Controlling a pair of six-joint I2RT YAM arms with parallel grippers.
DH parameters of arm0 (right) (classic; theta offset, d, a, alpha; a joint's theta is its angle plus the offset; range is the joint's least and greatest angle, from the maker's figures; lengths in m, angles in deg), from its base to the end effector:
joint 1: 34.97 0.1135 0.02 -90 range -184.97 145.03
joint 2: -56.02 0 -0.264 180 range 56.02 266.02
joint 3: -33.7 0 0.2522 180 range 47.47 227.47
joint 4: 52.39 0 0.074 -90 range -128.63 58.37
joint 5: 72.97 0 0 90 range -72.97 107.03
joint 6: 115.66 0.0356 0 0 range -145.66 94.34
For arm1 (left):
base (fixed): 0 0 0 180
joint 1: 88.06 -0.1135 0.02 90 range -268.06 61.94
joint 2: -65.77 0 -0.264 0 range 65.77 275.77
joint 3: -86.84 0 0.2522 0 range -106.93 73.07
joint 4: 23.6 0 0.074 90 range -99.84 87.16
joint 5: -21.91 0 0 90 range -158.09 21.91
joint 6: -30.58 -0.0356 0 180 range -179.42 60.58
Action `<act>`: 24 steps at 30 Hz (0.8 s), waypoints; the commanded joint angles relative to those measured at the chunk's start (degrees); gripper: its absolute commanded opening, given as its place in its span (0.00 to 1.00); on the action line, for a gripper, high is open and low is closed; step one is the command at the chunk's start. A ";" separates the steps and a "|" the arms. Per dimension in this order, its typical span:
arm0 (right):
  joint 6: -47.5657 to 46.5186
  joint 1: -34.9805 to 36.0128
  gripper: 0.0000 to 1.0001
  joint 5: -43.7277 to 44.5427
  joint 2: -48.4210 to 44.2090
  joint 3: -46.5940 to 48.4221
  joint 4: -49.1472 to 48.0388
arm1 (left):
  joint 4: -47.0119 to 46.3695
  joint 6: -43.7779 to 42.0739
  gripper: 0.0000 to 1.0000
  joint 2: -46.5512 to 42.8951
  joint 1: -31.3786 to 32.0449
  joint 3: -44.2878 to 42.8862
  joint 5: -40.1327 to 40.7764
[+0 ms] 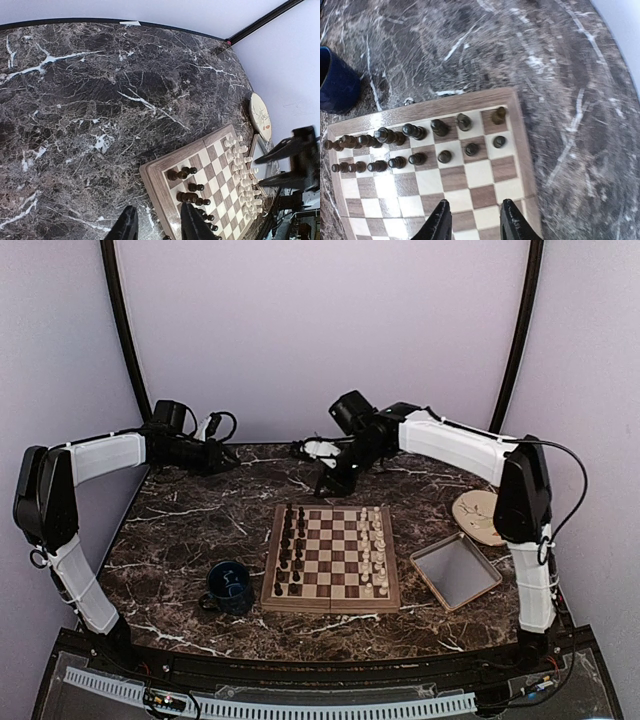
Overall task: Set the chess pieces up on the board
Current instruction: Reset both arms
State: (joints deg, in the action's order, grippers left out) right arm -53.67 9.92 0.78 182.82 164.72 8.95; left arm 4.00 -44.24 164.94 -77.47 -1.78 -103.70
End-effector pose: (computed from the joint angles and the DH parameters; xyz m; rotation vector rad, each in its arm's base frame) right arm 0.3390 0.3517 0.2526 -1.6175 2.0072 0.4753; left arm 0.3805 -0.0922 0.2644 0.2579 2.2361 -0.9374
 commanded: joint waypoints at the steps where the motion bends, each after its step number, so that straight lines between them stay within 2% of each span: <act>1: 1.16 -6.95 0.36 2.47 -11.69 -5.98 -3.02 | 2.08 -5.53 0.33 -3.94 -0.26 -0.64 4.03; 5: 4.11 -14.59 0.48 3.85 -21.58 -16.39 -9.28 | 3.86 -10.30 0.33 -6.50 -0.09 -0.12 9.17; 9: 7.33 -24.10 0.51 3.47 -31.30 -25.67 -14.29 | 4.87 -12.80 0.38 -9.18 0.46 -0.40 19.03; 10: 8.85 -26.61 0.55 2.94 -33.76 -28.36 -16.24 | 4.83 -13.19 0.49 -10.08 0.62 -0.51 20.82; 11: 11.10 -29.10 0.63 2.34 -36.02 -30.98 -18.98 | 4.68 -13.49 0.84 -10.99 0.83 -0.62 22.13; 12: 13.45 -31.69 0.78 1.79 -38.78 -33.60 -21.60 | 4.47 -13.69 0.93 -11.90 0.98 -0.55 23.13; 13: 15.10 -33.96 0.97 0.47 -40.76 -35.81 -23.42 | 3.99 -13.76 0.95 -13.03 1.21 -0.31 24.28; 14: 16.42 -36.19 1.00 -0.73 -42.21 -37.52 -25.35 | 3.47 -13.71 0.97 -14.18 1.35 -0.02 25.35; 19: 21.48 -38.82 1.00 6.93 -49.32 -47.34 -33.81 | -1.99 -15.71 0.99 -20.62 2.19 4.91 28.41; 24: 21.56 -39.05 1.00 6.82 -55.73 -58.23 -42.04 | -6.31 -15.73 0.99 -24.69 2.41 9.62 30.80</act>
State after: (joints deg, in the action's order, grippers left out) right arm -34.57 -29.32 6.29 130.83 113.09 -22.64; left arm 2.71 -58.53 143.50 -75.51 3.80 -76.36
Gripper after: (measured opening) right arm 0.997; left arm 0.989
